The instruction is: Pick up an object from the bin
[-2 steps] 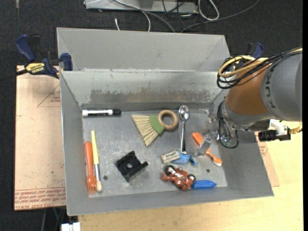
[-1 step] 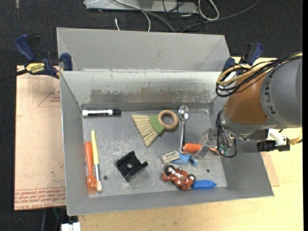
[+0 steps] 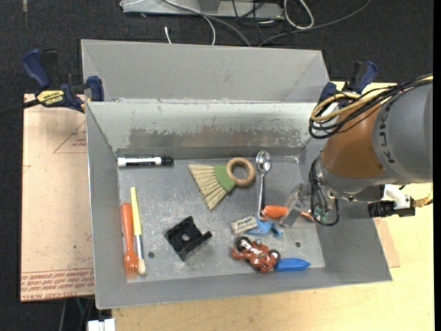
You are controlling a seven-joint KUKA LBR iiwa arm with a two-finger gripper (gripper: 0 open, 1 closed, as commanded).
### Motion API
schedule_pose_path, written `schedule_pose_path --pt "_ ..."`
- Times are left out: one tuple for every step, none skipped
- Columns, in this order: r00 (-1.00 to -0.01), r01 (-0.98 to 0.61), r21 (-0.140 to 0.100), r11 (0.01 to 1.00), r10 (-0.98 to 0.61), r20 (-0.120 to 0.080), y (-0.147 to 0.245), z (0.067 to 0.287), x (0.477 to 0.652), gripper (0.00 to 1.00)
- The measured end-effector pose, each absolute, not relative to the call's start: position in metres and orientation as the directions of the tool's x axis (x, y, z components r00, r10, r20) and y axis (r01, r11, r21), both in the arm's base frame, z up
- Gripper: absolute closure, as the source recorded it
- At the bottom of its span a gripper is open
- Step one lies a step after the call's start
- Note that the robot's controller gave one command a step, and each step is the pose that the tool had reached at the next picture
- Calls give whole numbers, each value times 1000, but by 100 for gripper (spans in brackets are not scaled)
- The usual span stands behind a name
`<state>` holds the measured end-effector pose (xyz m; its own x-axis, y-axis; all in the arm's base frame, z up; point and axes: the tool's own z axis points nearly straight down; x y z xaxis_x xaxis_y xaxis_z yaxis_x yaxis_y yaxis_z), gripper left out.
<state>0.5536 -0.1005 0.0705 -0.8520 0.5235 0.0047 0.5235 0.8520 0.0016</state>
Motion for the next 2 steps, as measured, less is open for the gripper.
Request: schedule_pose_path --pt "-853 523 2 853 523 5 -100 84 554 100" --pt "-853 522 -1 853 522 12 -100 123 552 100"
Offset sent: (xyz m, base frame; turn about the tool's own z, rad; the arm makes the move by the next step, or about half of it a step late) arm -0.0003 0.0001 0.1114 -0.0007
